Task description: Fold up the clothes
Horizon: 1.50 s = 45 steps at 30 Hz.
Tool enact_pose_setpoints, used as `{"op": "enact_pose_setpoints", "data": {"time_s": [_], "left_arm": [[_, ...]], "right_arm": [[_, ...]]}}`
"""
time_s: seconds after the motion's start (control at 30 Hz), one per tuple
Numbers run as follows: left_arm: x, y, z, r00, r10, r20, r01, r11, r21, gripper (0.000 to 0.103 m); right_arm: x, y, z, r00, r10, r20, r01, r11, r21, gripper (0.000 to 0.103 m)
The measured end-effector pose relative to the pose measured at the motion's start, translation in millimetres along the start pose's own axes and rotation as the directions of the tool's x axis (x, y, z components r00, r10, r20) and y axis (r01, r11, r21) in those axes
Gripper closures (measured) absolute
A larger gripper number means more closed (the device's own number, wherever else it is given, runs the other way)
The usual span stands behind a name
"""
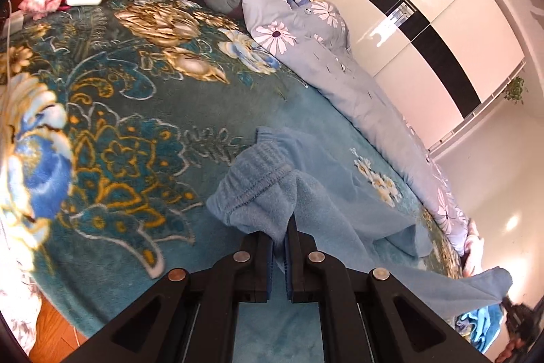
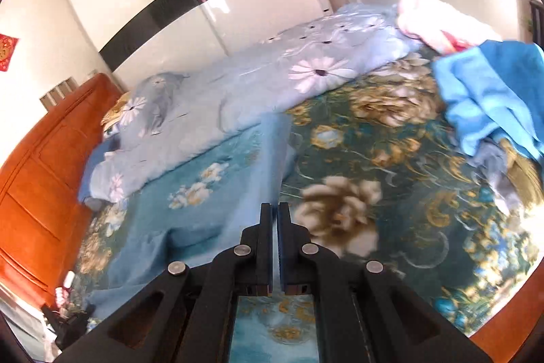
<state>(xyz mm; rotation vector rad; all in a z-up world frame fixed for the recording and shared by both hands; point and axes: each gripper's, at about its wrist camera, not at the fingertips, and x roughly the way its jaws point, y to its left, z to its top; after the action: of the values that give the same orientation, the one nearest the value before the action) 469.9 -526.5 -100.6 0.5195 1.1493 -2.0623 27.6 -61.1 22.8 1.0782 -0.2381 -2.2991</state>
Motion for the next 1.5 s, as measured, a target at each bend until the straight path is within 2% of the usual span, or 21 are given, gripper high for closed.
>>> {"op": "enact_pose_setpoints", "data": {"time_s": [0.07,0.17,0.27,0.47,0.53,0.57,0.6,0.77,0.83,0.87,0.9,0.97,1.03,1.17,1.27,1.37,1.5], "left_arm": [[2.3,10.1,-7.2,0.999,0.027,-0.02,-0.027,1.0,-0.002,0.098],[10.8,25.3,-21.3,0.995,0.068,-0.076,-0.07,0.997,-0.013,0.098],[16.2,35.5,-34.2,0.989,0.094,-0.111,-0.096,0.995,-0.014,0.098],[14.3,30.5,-35.0,0.99,0.1,-0.099,-0.102,0.995,-0.014,0.097],[15.3,28.0,-35.9,0.989,0.106,-0.1,-0.108,0.994,-0.016,0.097],[15.8,28.6,-36.4,0.989,0.11,-0.103,-0.112,0.993,-0.02,0.097],[16.6,30.1,-36.4,0.988,0.111,-0.107,-0.114,0.993,-0.026,0.097],[17.0,36.3,-37.8,0.987,0.112,-0.118,-0.118,0.992,-0.042,0.094],[17.4,36.3,-38.0,0.986,0.114,-0.12,-0.119,0.992,-0.042,0.094],[17.6,36.7,-37.6,0.986,0.113,-0.12,-0.119,0.992,-0.046,0.094],[17.9,37.0,-37.3,0.987,0.112,-0.119,-0.119,0.992,-0.05,0.094],[17.2,36.9,-36.9,0.987,0.11,-0.114,-0.118,0.991,-0.06,0.094],[16.0,35.2,-35.9,0.988,0.11,-0.109,-0.117,0.991,-0.061,0.097],[4.2,28.8,-32.2,0.994,0.091,-0.066,-0.095,0.994,-0.055,0.097],[-6.6,28.4,-33.5,0.996,0.071,-0.046,-0.073,0.996,-0.055,0.097],[-1.9,31.9,-37.4,0.993,0.097,-0.066,-0.099,0.994,-0.035,0.097],[8.1,43.9,-44.9,0.989,0.112,-0.099,-0.118,0.991,-0.056,0.097]], "right_arm": [[16.1,-31.5,-27.4,0.998,-0.014,-0.064,0.018,0.998,0.054,0.101],[49.0,-84.0,-75.6,0.981,-0.044,-0.191,0.078,0.981,0.176,0.101],[56.8,-109.8,-102.0,0.976,-0.019,-0.216,0.075,0.964,0.255,0.101],[63.2,-95.9,-81.3,0.988,0.039,-0.149,-0.007,0.977,0.213,0.098],[77.0,-89.6,-75.5,0.986,0.042,-0.161,-0.009,0.98,0.198,0.084],[86.0,-87.2,-73.6,0.984,0.04,-0.174,-0.006,0.982,0.19,0.07],[94.7,-84.6,-72.0,0.982,0.038,-0.187,-0.003,0.983,0.184,0.065],[126.9,-76.4,-72.7,0.97,0.052,-0.236,-0.002,0.978,0.208,0.065],[131.4,-73.1,-75.1,0.968,0.092,-0.233,-0.037,0.973,0.23,0.065],[130.5,-71.7,-76.6,0.968,0.096,-0.231,-0.043,0.973,0.225,0.079],[128.7,-68.7,-76.2,0.969,0.09,-0.231,-0.04,0.977,0.21,0.098],[122.4,-66.1,-74.7,0.971,0.066,-0.23,-0.022,0.982,0.186,0.099],[109.4,-65.7,-70.6,0.977,0.082,-0.196,-0.047,0.983,0.176,0.101],[74.1,-70.4,-64.6,0.992,0.065,-0.106,-0.048,0.986,0.16,0.101],[59.6,-80.7,-78.8,0.995,0.037,-0.092,-0.02,0.984,0.176,0.101],[62.9,-94.9,-95.9,0.991,0.015,-0.131,0.013,0.976,0.217,0.101],[73.8,-110.3,-113.2,0.983,-0.003,-0.181,0.053,0.96,0.274,0.101]]}}
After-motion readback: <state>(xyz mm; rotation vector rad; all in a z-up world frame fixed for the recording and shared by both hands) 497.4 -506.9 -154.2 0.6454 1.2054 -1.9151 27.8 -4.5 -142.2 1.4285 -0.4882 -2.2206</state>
